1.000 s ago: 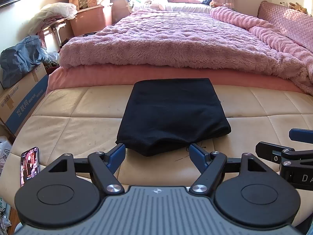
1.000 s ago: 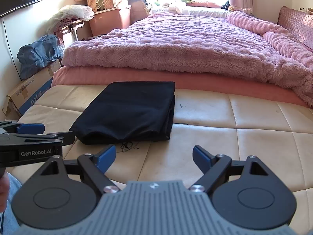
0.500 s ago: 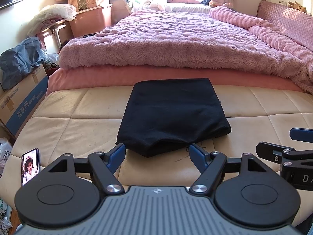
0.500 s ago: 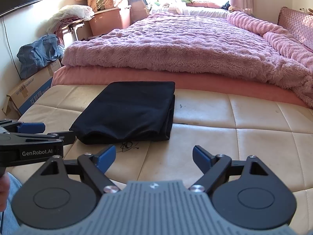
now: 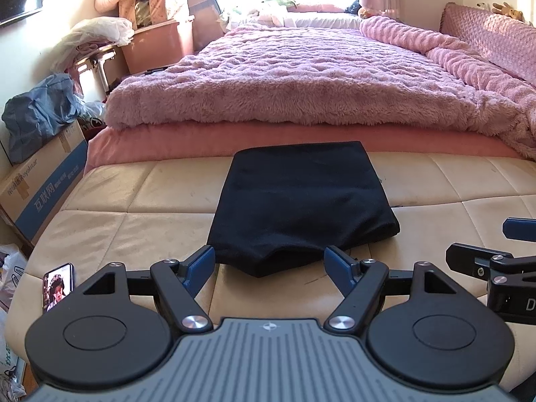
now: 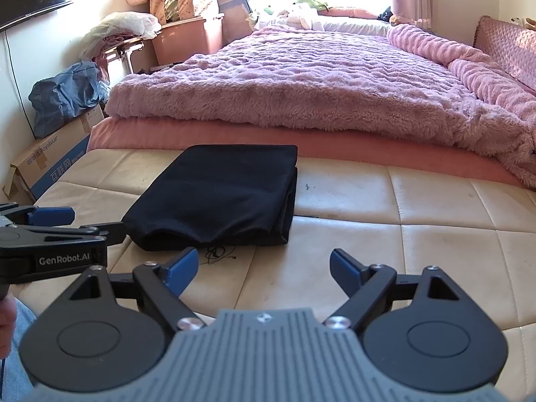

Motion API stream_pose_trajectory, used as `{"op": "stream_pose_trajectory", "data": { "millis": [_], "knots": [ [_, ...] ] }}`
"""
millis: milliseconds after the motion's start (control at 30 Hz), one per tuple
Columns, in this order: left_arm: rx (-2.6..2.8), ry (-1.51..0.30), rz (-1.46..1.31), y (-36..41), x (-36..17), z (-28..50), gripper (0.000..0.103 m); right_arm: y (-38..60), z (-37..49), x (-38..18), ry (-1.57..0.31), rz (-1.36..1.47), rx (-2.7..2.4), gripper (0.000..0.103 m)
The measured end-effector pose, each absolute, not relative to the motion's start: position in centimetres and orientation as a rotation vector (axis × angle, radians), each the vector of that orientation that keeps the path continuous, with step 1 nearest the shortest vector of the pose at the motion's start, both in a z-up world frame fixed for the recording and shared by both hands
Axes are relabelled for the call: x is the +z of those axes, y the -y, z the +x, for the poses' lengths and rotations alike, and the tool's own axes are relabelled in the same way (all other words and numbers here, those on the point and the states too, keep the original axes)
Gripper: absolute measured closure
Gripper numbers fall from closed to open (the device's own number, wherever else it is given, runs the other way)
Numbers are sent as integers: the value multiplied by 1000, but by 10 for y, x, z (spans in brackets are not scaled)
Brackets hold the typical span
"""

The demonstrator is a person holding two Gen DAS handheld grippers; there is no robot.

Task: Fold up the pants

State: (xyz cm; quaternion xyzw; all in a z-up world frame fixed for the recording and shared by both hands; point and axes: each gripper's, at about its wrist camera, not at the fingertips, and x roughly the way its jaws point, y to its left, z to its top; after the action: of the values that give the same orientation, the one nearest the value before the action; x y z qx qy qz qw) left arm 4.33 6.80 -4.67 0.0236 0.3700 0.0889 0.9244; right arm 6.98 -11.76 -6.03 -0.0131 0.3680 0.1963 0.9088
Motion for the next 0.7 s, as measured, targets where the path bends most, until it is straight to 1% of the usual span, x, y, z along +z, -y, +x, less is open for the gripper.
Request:
{"op": "stream_pose_trajectory", "data": {
  "millis": [700],
  "knots": [
    [175,-751,59,-67,-44,45,16,120,68,-58,-758,-24,404,21]
  ]
}}
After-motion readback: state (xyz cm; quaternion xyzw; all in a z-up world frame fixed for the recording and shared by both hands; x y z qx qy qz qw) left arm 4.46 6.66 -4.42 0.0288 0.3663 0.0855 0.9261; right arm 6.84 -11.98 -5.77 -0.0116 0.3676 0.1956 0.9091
